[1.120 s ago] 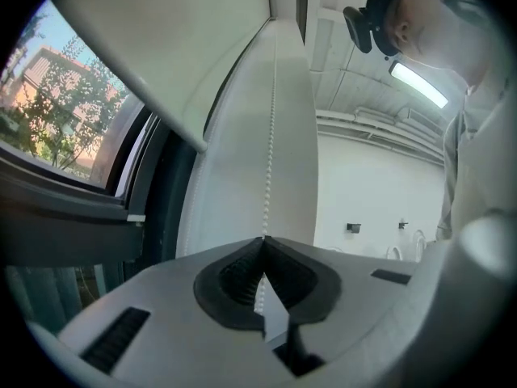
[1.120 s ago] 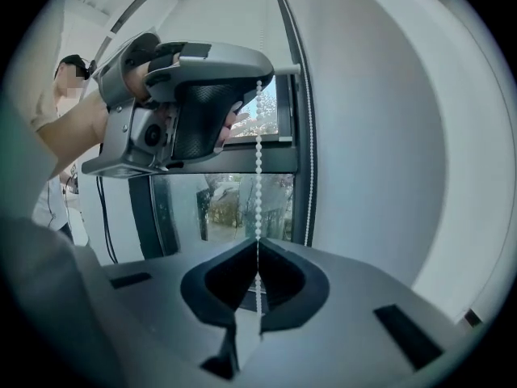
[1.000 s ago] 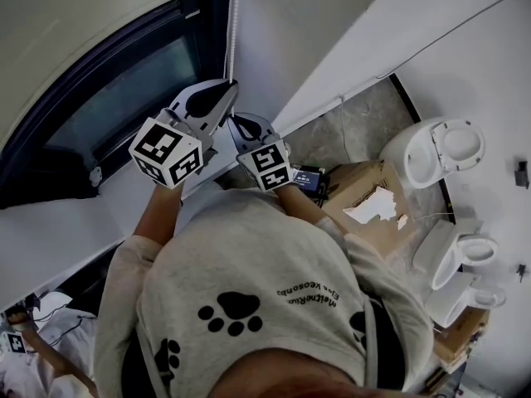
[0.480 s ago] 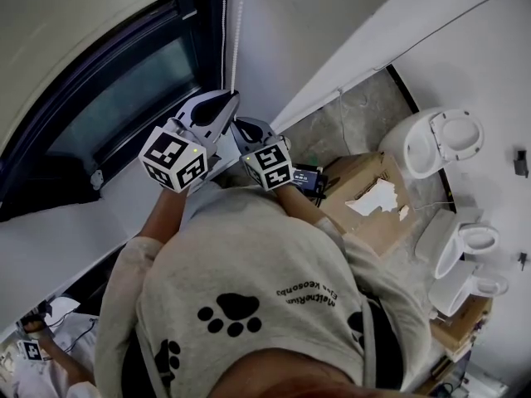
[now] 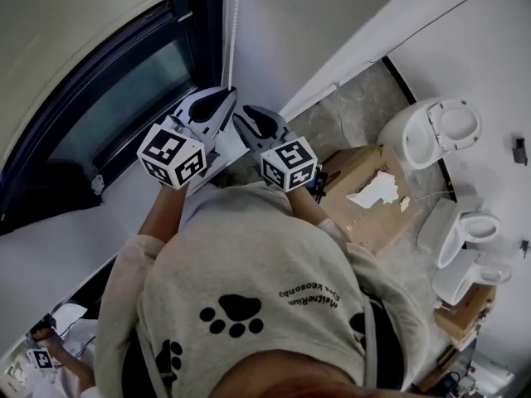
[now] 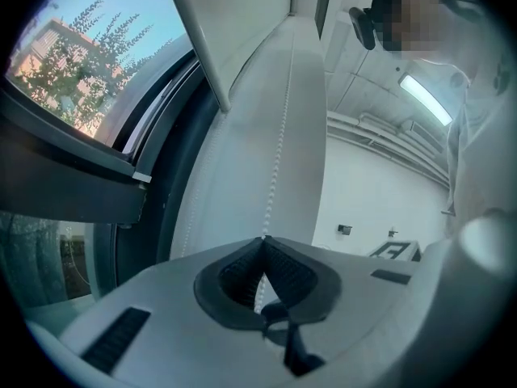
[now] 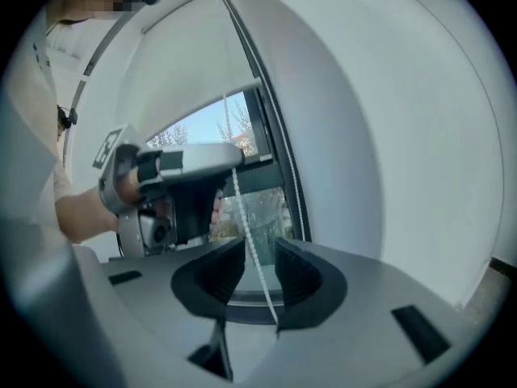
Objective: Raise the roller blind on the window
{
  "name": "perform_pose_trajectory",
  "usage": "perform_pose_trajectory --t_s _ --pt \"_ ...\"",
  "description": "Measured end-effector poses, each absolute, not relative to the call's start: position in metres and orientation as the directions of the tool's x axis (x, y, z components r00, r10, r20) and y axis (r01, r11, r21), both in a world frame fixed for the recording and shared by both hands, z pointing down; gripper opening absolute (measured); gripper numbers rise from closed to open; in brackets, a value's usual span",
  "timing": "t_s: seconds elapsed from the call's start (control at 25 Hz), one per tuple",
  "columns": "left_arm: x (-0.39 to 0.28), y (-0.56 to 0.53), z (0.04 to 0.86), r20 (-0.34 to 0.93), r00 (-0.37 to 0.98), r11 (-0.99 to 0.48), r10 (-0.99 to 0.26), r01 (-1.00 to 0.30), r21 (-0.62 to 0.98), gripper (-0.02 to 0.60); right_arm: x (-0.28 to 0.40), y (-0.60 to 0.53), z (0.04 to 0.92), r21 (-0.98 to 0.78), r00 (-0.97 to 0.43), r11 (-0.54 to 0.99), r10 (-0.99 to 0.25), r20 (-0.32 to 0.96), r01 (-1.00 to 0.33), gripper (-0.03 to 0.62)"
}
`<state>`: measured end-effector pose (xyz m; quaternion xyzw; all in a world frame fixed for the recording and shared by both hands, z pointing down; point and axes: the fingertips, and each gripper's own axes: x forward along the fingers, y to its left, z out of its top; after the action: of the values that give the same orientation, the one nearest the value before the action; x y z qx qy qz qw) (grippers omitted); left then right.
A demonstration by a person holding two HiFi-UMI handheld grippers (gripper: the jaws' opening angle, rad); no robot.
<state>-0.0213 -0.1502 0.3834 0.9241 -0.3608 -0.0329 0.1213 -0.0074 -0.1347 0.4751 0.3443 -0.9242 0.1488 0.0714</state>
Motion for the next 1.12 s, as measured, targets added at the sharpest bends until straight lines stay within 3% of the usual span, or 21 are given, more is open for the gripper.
perform_pose_trajectory --t_s 0.2,0.48,0.92,1.12 --pt "-0.019 -0.149 0.382 0.017 0.747 -0.720 -0.665 -0.647 0.251 0.009 0.004 -0.133 0.399 -0.167 -0.738 0.720 -0.666 0.103 -0.673 0.109" --pt "-0.012 -0.149 0.382 0.009 0.762 -0.736 -0.647 -0.628 0.253 0.009 -0.002 -0.136 0.304 -0.038 -0.764 0.764 -0.645 -0.019 -0.644 0.103" --pt "-0.006 -0.152 0.382 -0.008 0.769 -0.743 -0.640 -0.615 0.264 0.009 -0.028 -0.156 0.211 0.087 -0.806 0.803 -0.578 -0.132 -0.590 0.069" --pt "-0.006 -0.152 0.381 -0.018 0.765 -0.740 -0.644 -0.616 0.272 0.009 -0.028 -0.159 0.205 0.100 -0.795 0.789 -0.595 -0.118 -0.606 0.012"
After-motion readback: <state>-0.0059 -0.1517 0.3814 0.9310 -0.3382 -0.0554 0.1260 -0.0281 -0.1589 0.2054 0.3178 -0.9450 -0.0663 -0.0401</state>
